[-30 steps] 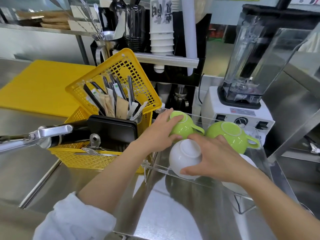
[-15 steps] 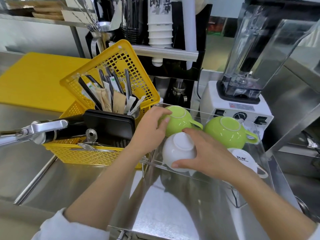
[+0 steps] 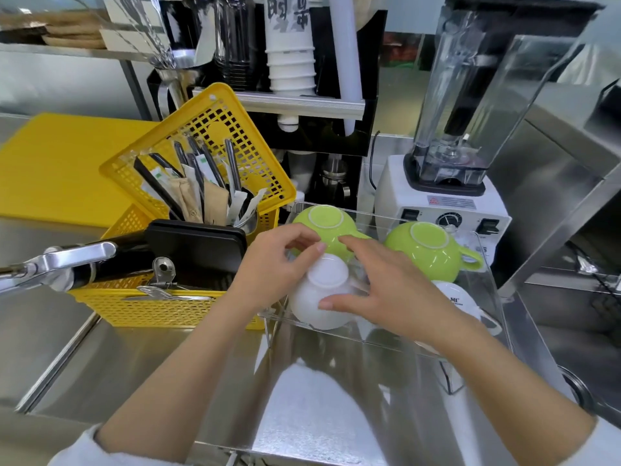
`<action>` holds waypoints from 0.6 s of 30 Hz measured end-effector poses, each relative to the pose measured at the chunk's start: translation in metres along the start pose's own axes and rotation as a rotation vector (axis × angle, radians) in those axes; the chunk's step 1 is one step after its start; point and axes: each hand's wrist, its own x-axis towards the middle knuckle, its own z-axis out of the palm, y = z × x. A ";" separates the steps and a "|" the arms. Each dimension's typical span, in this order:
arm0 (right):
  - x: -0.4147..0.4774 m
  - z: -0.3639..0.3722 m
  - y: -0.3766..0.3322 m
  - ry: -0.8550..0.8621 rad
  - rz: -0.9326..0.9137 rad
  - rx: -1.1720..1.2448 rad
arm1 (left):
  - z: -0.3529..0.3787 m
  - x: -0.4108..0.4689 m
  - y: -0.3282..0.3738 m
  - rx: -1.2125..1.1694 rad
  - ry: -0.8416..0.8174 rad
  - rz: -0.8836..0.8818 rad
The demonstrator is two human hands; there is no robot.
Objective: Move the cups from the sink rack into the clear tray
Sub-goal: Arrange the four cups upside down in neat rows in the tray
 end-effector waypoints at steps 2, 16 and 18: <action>-0.006 -0.014 0.005 0.070 -0.004 0.021 | 0.001 0.002 0.008 0.062 0.032 0.036; -0.077 -0.050 0.075 0.080 0.279 0.143 | 0.087 -0.008 0.068 0.680 -0.447 0.355; -0.084 -0.050 0.078 0.061 0.280 0.163 | 0.092 -0.009 0.069 0.643 -0.481 0.326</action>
